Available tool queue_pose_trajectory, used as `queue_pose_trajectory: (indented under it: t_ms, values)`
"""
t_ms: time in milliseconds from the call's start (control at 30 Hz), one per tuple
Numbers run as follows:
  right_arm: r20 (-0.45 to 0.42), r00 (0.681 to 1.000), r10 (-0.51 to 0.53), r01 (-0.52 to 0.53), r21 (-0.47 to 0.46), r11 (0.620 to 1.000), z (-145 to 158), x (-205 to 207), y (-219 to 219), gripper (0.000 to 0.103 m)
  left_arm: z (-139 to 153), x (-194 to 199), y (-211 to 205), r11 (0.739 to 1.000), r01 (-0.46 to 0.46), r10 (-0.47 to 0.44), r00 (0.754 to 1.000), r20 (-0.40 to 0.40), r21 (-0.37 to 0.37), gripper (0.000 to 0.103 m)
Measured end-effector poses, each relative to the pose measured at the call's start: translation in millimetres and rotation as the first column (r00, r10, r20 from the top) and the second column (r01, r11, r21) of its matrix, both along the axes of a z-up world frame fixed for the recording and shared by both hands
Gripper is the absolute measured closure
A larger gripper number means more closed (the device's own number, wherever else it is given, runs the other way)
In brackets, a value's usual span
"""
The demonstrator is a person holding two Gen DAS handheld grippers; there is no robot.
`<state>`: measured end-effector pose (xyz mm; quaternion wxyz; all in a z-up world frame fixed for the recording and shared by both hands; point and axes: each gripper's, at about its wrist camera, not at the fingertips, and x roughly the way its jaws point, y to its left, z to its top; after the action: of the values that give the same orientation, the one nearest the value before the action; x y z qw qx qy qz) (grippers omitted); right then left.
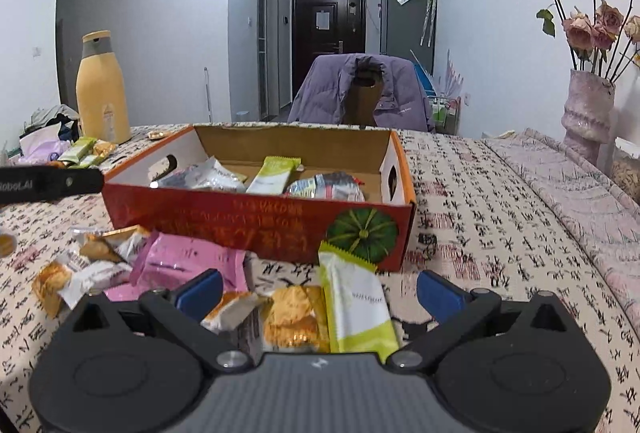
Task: Organize snacks
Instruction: 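Withdraw both tools from the box back toward the snack pile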
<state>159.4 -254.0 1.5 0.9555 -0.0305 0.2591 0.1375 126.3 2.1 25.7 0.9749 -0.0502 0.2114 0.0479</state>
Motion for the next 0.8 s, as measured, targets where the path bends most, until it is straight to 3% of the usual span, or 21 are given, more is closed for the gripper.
queue_pose_trajectory:
  t_ms: [333,667,800]
  values:
    - [-0.009,1.000,-0.003,0.003,0.009,1.000,-8,-10,0,0.000,-22,-15,16,1.000,0.000,0.000,1.000,-0.026,-0.016,0.000]
    - [-0.046,0.998,-0.052,0.052,0.010,0.999,-22,-18,-3,0.000,-41,-7,28,0.995,0.057,-0.060,0.997,-0.042,-0.077,0.000]
    - [-0.049,0.996,-0.070,0.070,-0.005,0.998,-21,-15,-4,0.000,-45,-7,25,0.995,0.074,-0.076,0.997,-0.030,-0.066,0.000]
